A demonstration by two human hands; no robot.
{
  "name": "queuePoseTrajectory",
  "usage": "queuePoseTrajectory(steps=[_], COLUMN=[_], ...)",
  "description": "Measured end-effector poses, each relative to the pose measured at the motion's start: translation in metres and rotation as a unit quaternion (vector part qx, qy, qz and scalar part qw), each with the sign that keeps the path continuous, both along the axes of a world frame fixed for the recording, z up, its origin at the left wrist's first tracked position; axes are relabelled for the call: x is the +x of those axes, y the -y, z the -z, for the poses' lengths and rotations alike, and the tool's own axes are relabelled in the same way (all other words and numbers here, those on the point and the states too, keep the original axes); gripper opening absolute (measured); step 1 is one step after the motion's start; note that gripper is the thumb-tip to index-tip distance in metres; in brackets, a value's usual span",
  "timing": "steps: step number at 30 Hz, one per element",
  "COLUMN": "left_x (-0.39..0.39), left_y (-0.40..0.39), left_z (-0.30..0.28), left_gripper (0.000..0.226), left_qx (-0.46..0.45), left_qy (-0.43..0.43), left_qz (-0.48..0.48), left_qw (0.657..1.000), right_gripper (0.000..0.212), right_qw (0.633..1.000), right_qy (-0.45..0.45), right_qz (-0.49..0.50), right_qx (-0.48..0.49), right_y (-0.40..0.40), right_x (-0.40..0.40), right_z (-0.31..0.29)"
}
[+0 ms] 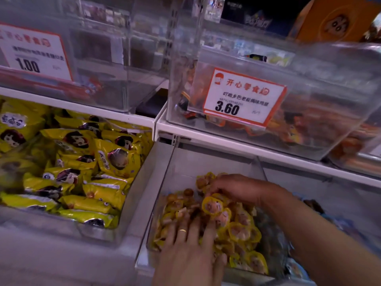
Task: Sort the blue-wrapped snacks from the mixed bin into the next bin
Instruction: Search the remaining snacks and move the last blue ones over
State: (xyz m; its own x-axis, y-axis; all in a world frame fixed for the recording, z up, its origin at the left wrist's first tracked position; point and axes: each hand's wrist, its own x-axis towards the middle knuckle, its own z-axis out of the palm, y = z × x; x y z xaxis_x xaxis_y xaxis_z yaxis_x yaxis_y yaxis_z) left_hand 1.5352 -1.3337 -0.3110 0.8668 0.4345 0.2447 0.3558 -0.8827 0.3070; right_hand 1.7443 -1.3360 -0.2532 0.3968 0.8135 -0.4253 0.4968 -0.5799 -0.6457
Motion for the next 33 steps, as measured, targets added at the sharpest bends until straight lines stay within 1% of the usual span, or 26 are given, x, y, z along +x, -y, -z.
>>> queuePoseTrajectory(steps=[1,3,4,5,6,8,9,10,11,13,14,16,20,22,23,24,25,26,27,28,29,30,32,33], left_x=[0.000,-0.001,-0.001,-0.001,0.000,0.006,0.009,0.011,0.014,0.019,0.021,0.022,0.023,0.023,0.023,0.023,0.024,0.025,0.025,0.026,0.026,0.027,0.028,0.028], left_y=[0.000,-0.003,-0.004,-0.006,-0.008,-0.011,-0.013,-0.015,-0.017,-0.021,-0.023,-0.026,-0.030,-0.032,-0.033,-0.033,-0.033,-0.033,-0.033,-0.034,-0.034,-0.035,-0.037,-0.038], left_z=[-0.001,-0.003,-0.003,-0.004,-0.005,-0.004,-0.004,-0.002,-0.001,0.000,0.001,0.004,0.005,0.005,0.006,0.006,0.006,0.007,0.007,0.007,0.007,0.006,0.005,0.004], left_gripper=[0.064,0.061,0.058,0.056,0.056,0.063,0.064,0.062,0.058,0.052,0.051,0.052,0.043,0.037,0.034,0.032,0.032,0.034,0.036,0.035,0.031,0.027,0.025,0.025], left_qx=[0.000,-0.003,-0.001,-0.003,-0.015,-0.023,-0.025,-0.024,-0.024,-0.035,-0.045,-0.066,-0.133,-0.152,-0.153,-0.153,-0.151,-0.147,-0.142,-0.138,-0.138,-0.140,-0.144,-0.147], left_qy=[-0.031,-0.053,-0.051,-0.048,-0.054,-0.088,-0.100,-0.101,-0.096,-0.085,-0.079,-0.067,-0.020,0.004,0.013,0.019,0.021,0.021,0.017,0.018,0.024,0.029,0.034,0.037], left_qz=[0.001,-0.003,-0.005,-0.009,-0.007,-0.006,-0.008,-0.009,-0.010,-0.018,-0.019,-0.013,-0.002,0.000,-0.002,-0.005,-0.010,-0.013,-0.013,-0.011,-0.007,-0.002,0.004,0.004], left_qw=[1.000,0.999,0.999,0.999,0.998,0.996,0.995,0.995,0.995,0.996,0.996,0.995,0.991,0.988,0.988,0.988,0.988,0.989,0.990,0.990,0.990,0.990,0.989,0.988], right_gripper=[0.025,0.028,0.029,0.031,0.030,0.023,0.024,0.027,0.033,0.053,0.058,0.056,0.040,0.040,0.042,0.046,0.052,0.059,0.064,0.063,0.058,0.050,0.038,0.034], right_qw=[0.996,0.975,0.967,0.962,0.951,0.916,0.906,0.906,0.914,0.934,0.943,0.950,0.947,0.941,0.943,0.952,0.967,0.981,0.988,0.987,0.984,0.977,0.963,0.958], right_qy=[0.073,0.176,0.208,0.235,0.282,0.382,0.407,0.407,0.387,0.315,0.279,0.249,0.272,0.294,0.290,0.259,0.203,0.125,0.052,0.014,0.020,0.068,0.175,0.209], right_qz=[-0.047,-0.138,-0.148,-0.138,-0.127,-0.115,-0.110,-0.111,-0.121,-0.151,-0.163,-0.177,-0.156,-0.146,-0.139,-0.128,-0.105,-0.077,-0.048,-0.019,0.008,0.021,-0.010,-0.046], right_qx=[-0.009,-0.011,-0.006,-0.001,-0.013,-0.047,-0.043,-0.021,0.011,0.073,0.082,0.070,0.069,0.079,0.089,0.101,0.114,0.125,0.139,0.157,0.179,0.199,0.205,0.189], right_y=[0.009,0.027,0.036,0.046,0.053,0.061,0.061,0.061,0.061,0.062,0.062,0.062,0.059,0.058,0.059,0.061,0.065,0.068,0.071,0.073,0.069,0.062,0.037,0.022], right_x=[0.000,0.000,0.000,0.000,-0.003,-0.012,-0.016,-0.021,-0.026,-0.032,-0.035,-0.039,-0.036,-0.037,-0.040,-0.044,-0.046,-0.047,-0.046,-0.043,-0.039,-0.035,-0.031,-0.030], right_z=[-0.003,-0.004,-0.002,0.002,0.005,0.012,0.015,0.017,0.017,0.017,0.017,0.019,0.021,0.024,0.026,0.028,0.030,0.028,0.025,0.021,0.018,0.015,0.012,0.014])
